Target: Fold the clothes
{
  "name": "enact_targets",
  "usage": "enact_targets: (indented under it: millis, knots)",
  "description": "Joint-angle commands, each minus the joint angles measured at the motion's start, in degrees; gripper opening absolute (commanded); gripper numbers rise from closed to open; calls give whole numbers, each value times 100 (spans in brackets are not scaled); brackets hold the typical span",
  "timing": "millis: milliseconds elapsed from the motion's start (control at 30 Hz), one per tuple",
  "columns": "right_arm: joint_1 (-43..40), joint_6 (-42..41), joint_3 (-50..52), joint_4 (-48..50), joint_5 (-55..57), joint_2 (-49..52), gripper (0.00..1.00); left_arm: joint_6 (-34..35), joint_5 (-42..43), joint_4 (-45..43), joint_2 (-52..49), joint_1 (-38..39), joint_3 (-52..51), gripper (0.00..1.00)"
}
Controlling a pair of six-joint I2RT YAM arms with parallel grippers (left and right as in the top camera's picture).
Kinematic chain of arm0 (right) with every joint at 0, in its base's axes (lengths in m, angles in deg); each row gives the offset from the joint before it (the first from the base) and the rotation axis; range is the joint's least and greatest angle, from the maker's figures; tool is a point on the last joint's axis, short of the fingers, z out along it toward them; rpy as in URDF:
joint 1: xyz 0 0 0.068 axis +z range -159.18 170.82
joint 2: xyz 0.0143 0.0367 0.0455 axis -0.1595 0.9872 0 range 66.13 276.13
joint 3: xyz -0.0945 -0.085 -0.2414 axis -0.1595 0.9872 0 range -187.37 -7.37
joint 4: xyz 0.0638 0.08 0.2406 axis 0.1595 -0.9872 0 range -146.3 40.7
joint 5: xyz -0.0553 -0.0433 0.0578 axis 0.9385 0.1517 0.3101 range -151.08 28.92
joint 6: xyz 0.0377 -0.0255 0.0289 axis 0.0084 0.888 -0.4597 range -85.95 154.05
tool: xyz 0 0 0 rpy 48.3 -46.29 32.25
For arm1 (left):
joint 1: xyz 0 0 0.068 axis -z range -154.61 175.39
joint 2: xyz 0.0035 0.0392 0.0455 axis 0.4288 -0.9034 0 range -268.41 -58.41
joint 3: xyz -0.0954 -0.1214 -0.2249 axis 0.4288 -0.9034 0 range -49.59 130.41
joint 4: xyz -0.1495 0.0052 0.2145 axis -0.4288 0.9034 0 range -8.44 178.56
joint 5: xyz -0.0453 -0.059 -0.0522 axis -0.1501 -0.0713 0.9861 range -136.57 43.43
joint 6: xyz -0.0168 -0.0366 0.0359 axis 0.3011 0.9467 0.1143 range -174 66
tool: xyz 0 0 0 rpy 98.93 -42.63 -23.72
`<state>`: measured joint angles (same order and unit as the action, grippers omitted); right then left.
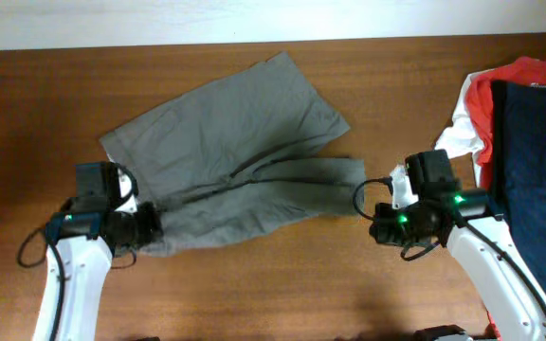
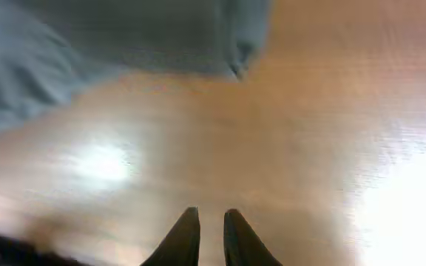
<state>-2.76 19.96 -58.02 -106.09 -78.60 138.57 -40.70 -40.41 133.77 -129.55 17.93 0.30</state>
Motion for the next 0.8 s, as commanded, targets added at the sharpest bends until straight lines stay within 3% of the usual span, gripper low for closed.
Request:
enact_targets:
  millis: [0,33,67,100,133,200,233,267,300,333,400,433,467,500,533,633,700,767]
  knots:
    - [-7,72,-13,26,273,103,19,-4,74,409,-372,-15,-17,8]
    - [-7,70,-13,0,225,103,19,-7,114,470,-393,-15,-17,13]
    - [-7,74,-2,-63,146,103,23,-7,109,564,-391,-15,-17,40]
    - [-7,76,-2,-133,149,103,25,-9,35,680,-391,-15,-17,99]
    - [-7,74,-2,-127,144,101,27,-7,-44,560,-391,-31,-11,99]
    - [-7,358,-11,179,-341,101,41,24,306,199,-389,-35,365,99]
    - [-7,378,-39,269,-533,103,45,24,658,186,-391,-35,706,98]
    - [-7,378,-140,426,-588,120,46,22,918,190,-391,-31,1156,77]
    - [-7,378,-221,525,-588,197,48,15,907,214,-391,-17,1475,70]
    - [-7,378,-232,780,-588,310,49,15,837,177,-391,-20,1563,70]
    - [-4,374,-229,1613,-632,833,49,20,-201,-109,-483,-20,1545,70]
    - [-2,374,-229,2055,-634,1180,48,22,-361,-415,-643,-20,1480,31]
    - [-2,358,-229,2533,-673,1572,39,44,-341,-695,-909,-17,1386,9]
    - [-2,361,-229,3187,-1340,2142,13,125,-341,-1012,-1464,-17,1292,1]
    - [-2,363,-229,3519,-1781,2393,6,129,-337,-1150,-1858,-17,1292,1]
    - [-2,640,-376,4011,-1958,2518,4,168,-210,-1373,-3128,-20,1292,1]
    - [7,638,-785,3941,-1867,2518,4,170,-205,-1648,-3508,-20,1292,0]
    - [271,951,-1471,3228,-1397,2518,4,170,-190,-1526,-3884,-13,1292,0]
